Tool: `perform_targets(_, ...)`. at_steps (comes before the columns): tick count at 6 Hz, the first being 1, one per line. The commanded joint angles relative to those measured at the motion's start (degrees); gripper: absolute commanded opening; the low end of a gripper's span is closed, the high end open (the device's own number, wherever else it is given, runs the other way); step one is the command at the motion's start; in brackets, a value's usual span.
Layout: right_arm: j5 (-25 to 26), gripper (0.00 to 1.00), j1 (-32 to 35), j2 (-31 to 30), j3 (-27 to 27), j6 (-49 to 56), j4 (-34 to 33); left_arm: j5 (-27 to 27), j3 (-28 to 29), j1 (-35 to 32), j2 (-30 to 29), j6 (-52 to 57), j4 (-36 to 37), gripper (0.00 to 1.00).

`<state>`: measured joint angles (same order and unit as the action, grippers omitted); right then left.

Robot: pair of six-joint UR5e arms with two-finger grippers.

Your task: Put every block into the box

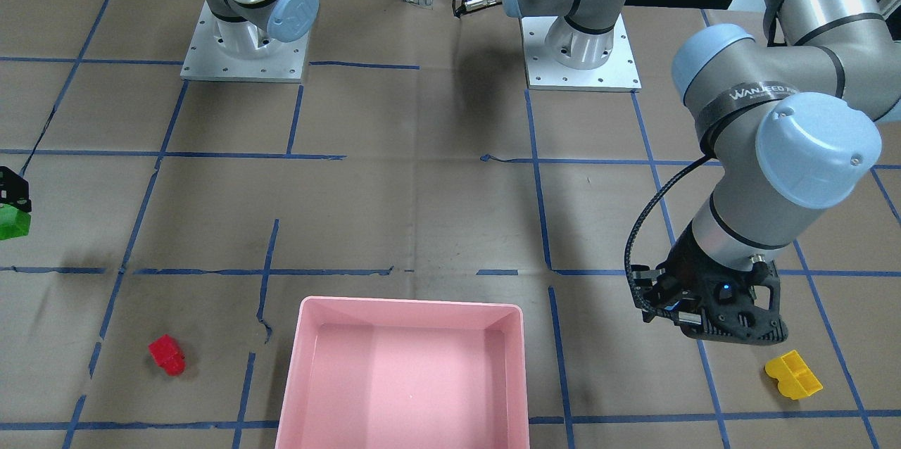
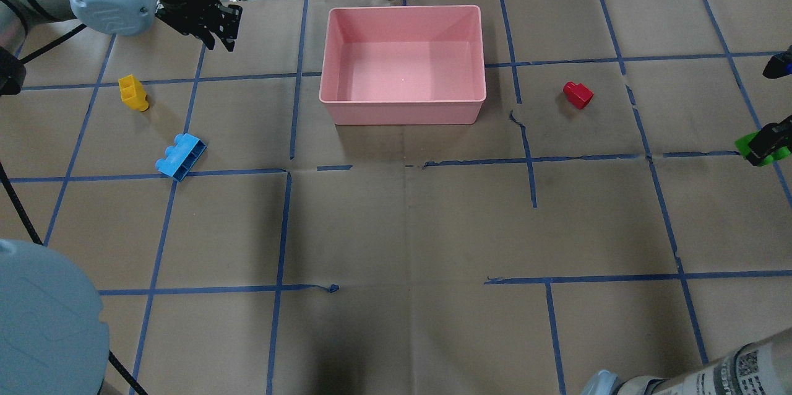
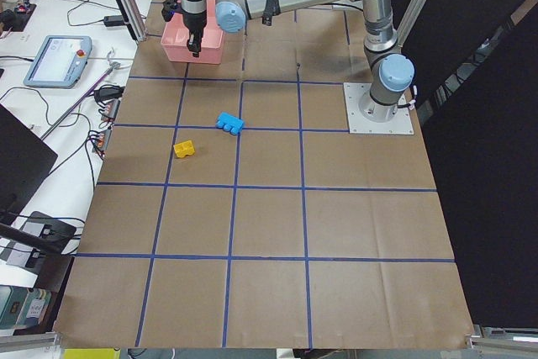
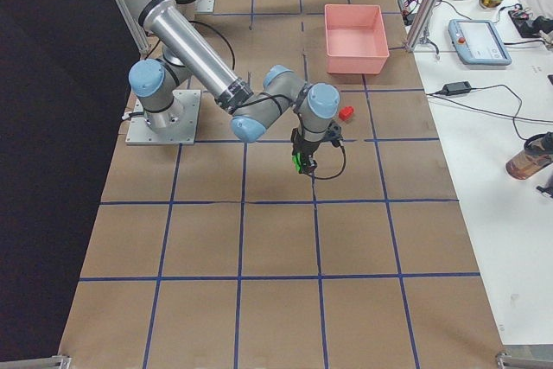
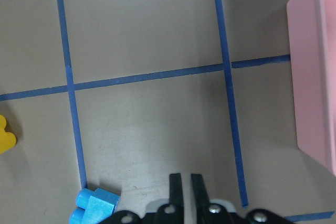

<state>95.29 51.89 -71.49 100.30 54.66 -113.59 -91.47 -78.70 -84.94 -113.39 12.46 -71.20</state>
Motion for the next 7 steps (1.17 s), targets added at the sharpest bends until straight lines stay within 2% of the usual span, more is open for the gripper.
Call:
perform_targets(1, 0.1, 0.28, 0.1, 1.5, 0.7, 0.1, 0.5, 0.0, -0.2, -0.5, 1.3, -0.1, -3.7, 1.0)
perform_targets(2, 0.0, 0.28, 0.1, 3.6, 0.7, 0.6, -0.4, 0.1, -1.0, -1.5, 3.0, -0.1, -6.1, 1.0)
perform_targets(3, 0.0, 0.35, 0.1, 5.6, 0.4, 0.8, -0.7, 0.0, -4.1, -2.3, 6.3, -0.4, -6.8, 1.0)
perform_targets(4, -0.1, 0.75, 0.1, 6.8, 0.5, 0.5, -3.0, -0.3, -7.9, -2.3, 11.0, -0.5, -8.2, 1.0)
perform_targets(5, 0.0, 0.99, 0.0, 6.8, 0.4, 0.5, -3.8, -0.4, -10.2, -2.3, 15.1, -0.5, -10.7, 1.0)
perform_targets(7, -0.2, 0.99, 0.1, 6.0, -0.3, -0.2, -3.5, -0.5, -11.6, -2.2, 20.9, -0.5, -17.1, 1.0)
